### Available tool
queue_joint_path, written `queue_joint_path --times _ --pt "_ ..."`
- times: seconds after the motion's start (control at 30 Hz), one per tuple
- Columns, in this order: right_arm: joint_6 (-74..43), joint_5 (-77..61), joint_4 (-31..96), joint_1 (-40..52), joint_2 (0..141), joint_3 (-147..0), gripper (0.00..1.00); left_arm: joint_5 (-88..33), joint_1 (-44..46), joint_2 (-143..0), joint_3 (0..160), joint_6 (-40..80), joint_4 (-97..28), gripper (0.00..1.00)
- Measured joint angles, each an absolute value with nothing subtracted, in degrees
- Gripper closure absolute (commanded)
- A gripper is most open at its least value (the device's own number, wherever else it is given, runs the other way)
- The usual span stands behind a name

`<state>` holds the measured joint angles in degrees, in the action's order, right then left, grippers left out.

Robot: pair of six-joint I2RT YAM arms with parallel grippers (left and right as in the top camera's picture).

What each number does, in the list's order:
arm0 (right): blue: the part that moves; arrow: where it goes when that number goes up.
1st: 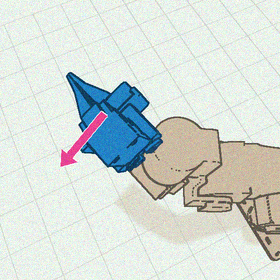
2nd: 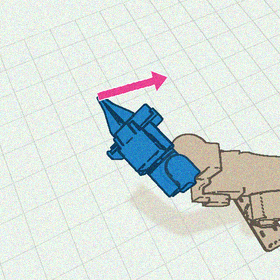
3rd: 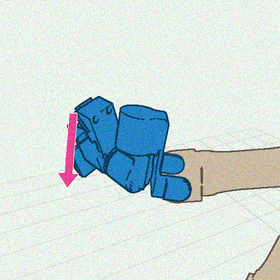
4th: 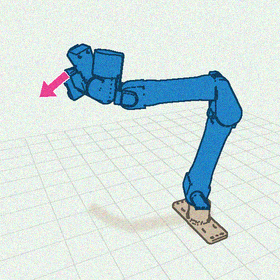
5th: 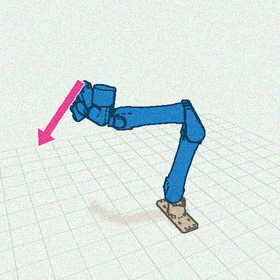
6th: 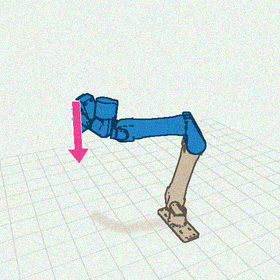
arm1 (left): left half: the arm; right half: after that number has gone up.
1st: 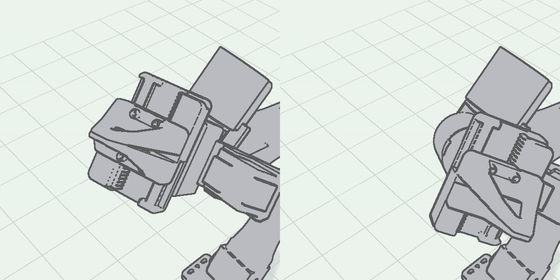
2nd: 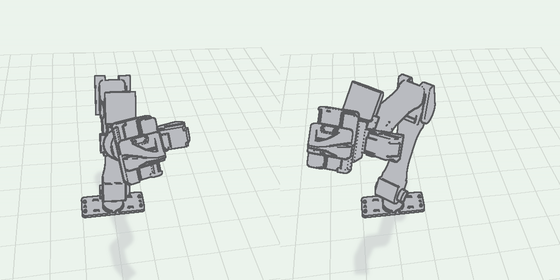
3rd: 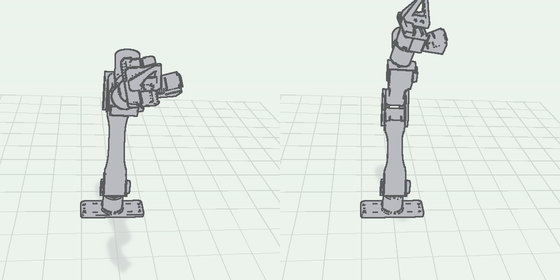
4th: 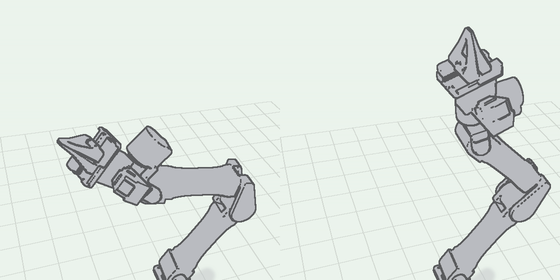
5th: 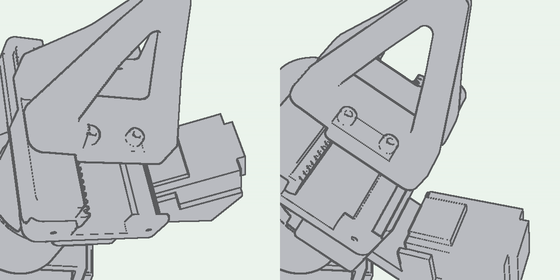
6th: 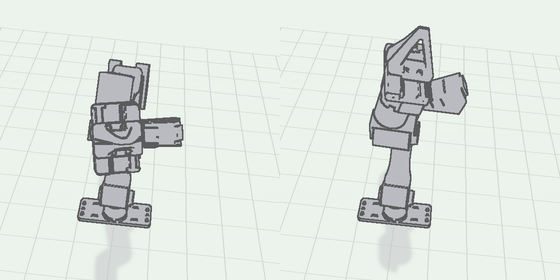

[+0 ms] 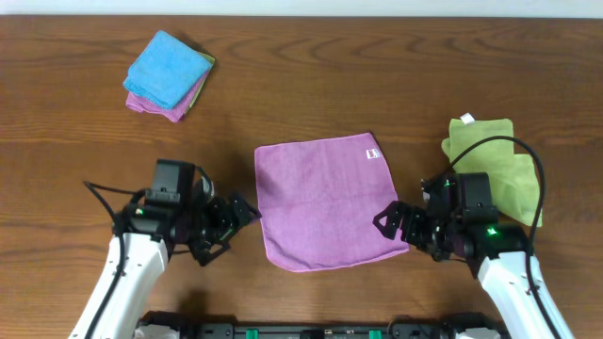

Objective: Fold the cloth

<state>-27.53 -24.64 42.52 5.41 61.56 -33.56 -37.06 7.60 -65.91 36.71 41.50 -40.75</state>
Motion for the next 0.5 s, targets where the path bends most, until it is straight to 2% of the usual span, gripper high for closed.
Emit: queue_joint_path --times 0.1,0.13,0.5 --pt "-30.5 -24.6 42.3 5.4 62.7 -33.6 0.01 -39.0 7.6 -65.9 31.9 44.2 -35.4 0.0" --pt "-31.6 -24.6 42.2 5.4 63.0 -33.6 0.01 -39.5 7.6 -65.9 30.9 45.1 -34.1 0.04" --pt "-38.1 -24.6 40.8 5.4 63.8 -33.6 0.01 -41.3 8.5 -66.7 26.3 50.0 -25.5 0.03"
